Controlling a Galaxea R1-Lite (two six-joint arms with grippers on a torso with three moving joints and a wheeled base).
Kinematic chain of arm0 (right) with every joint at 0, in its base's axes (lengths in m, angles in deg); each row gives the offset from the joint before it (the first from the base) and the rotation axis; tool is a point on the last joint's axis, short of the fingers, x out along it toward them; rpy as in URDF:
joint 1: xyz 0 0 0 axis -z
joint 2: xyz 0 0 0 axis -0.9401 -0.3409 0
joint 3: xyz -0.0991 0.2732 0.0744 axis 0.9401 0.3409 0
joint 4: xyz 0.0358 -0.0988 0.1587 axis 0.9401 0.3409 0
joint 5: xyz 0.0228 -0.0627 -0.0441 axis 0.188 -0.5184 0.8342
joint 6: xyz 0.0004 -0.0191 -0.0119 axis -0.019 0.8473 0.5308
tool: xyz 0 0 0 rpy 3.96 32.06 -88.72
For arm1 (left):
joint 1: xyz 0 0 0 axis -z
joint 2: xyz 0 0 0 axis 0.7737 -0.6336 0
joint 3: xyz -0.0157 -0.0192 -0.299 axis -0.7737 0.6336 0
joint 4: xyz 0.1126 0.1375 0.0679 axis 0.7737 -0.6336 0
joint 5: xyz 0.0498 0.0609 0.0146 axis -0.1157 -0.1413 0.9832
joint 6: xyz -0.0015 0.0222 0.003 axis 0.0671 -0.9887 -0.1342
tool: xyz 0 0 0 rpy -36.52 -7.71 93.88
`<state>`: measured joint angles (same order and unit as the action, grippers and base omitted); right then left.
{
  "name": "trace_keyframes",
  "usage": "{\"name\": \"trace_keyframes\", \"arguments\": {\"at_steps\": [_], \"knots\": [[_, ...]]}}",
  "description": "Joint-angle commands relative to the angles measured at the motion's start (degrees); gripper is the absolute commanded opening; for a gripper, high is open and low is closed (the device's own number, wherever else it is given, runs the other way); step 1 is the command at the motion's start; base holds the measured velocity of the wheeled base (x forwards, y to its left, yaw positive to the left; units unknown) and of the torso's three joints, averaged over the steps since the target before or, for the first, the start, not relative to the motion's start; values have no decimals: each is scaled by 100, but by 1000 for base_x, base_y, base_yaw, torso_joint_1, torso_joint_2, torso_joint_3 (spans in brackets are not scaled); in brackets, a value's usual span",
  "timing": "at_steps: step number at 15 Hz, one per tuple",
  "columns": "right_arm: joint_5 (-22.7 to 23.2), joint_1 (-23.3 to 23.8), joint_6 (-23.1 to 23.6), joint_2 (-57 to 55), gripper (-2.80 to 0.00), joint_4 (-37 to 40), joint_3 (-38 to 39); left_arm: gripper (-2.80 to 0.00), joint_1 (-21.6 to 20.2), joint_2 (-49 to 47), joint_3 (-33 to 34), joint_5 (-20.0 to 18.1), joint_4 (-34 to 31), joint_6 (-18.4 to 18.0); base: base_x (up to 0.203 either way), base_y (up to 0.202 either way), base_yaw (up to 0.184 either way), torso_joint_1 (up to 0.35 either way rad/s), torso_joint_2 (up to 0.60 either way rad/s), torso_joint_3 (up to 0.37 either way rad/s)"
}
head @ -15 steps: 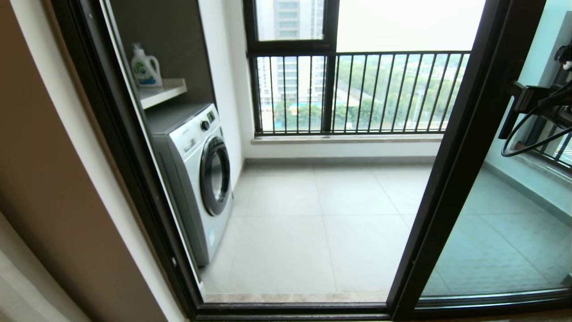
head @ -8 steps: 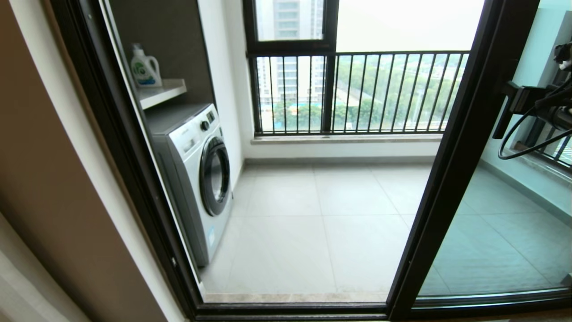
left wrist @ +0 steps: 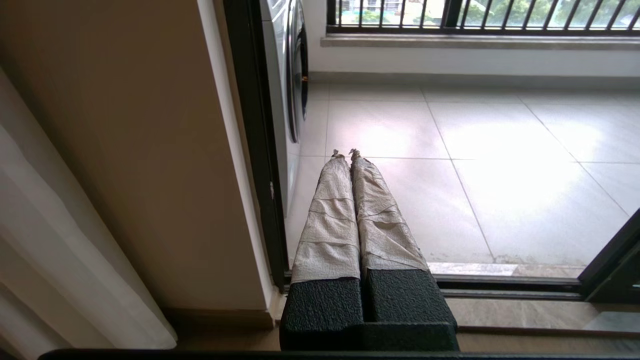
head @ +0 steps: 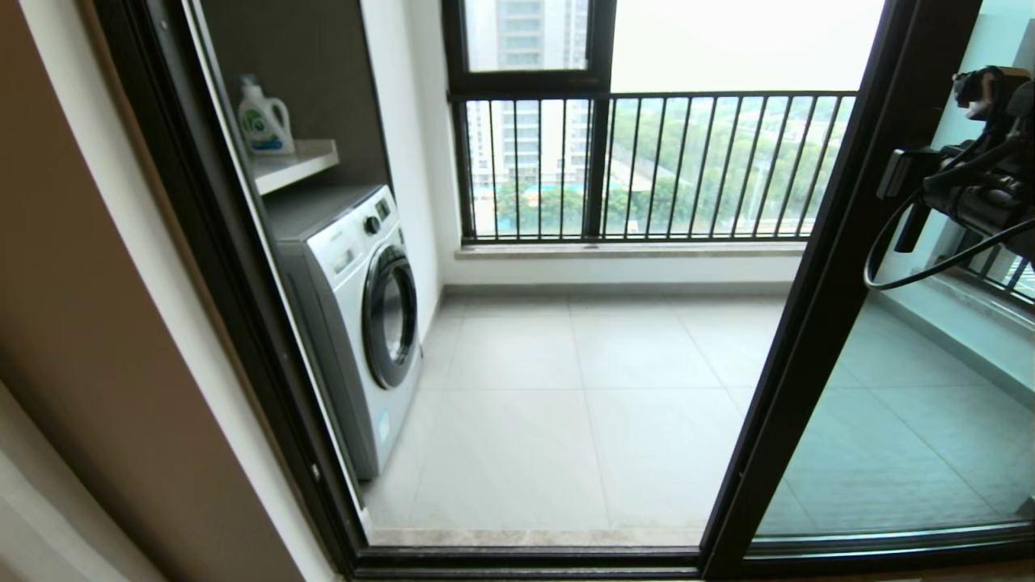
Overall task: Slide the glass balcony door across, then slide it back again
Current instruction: Close the slid door
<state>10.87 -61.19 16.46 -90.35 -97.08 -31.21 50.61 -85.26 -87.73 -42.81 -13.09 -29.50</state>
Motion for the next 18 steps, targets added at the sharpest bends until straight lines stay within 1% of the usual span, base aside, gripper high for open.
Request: {"name": "trace_keyframes", "arguments": {"at_steps": [1, 5, 7, 9, 12, 13, 18], "knots": [[-30, 0, 4, 46, -280, -17, 21, -280, -1, -9, 0, 1, 1, -2, 0, 0, 0, 0, 0, 0], [-25, 51, -12, 383, -280, -17, -65, -280, -1, -9, 0, 1, 1, -2, 0, 0, 0, 0, 0, 0], [45, 414, -13, 437, -280, -17, -80, -280, -1, -9, 0, 1, 1, -2, 0, 0, 0, 0, 0, 0], [226, 899, -14, 411, -280, -16, -121, -280, -1, -9, 0, 1, 1, -2, 0, 0, 0, 0, 0, 0], [491, 1474, -35, 267, -280, -9, -93, -280, -1, -9, 9, 1, 1, -2, 0, 0, 0, 0, 0, 0], [564, 1591, -44, 166, -280, -9, -82, -280, -1, -9, 0, 1, 1, -2, 0, 0, 0, 0, 0, 0], [608, 1697, -112, -319, -280, -39, 19, -280, -1, -9, 8, 1, 1, -2, 0, 0, 0, 0, 0, 0]]}}
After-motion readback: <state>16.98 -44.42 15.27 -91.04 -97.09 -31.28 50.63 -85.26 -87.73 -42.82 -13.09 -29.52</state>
